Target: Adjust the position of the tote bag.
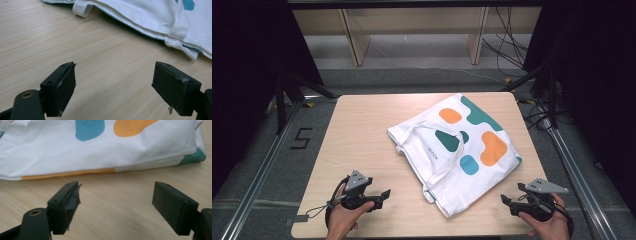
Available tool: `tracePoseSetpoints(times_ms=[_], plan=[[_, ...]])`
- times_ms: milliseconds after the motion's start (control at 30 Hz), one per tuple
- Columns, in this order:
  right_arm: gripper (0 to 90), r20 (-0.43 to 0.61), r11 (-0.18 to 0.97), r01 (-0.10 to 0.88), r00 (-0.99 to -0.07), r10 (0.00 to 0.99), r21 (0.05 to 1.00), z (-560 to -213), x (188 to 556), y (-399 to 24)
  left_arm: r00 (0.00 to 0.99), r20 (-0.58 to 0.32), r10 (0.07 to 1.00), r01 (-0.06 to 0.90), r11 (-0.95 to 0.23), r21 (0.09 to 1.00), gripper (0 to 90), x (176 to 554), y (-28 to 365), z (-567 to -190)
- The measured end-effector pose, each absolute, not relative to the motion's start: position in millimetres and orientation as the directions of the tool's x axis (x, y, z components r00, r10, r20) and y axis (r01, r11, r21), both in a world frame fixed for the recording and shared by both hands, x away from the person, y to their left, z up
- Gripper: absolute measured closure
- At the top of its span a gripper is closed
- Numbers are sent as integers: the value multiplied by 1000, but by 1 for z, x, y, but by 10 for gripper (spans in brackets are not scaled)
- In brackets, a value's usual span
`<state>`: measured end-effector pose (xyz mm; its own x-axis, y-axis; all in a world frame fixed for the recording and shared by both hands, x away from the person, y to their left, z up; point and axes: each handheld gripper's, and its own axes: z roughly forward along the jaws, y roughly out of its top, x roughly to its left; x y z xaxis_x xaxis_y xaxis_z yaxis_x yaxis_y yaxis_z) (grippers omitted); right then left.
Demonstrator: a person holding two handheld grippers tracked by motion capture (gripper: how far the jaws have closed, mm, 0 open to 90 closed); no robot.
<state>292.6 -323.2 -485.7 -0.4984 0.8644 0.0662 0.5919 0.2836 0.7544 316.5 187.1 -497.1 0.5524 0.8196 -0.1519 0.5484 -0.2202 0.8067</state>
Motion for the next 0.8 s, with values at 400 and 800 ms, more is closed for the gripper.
tracePoseSetpoints(times_ms=[400, 800], plan=[[219, 47, 310, 582, -516, 855, 752, -485, 295, -316, 546, -123, 828, 543, -239, 805, 178, 317, 187, -497], [222, 18, 355, 557, -554, 832, 751, -480, 295, -292, 577, -83, 812, 531, -296, 794, 181, 317, 187, -496]])
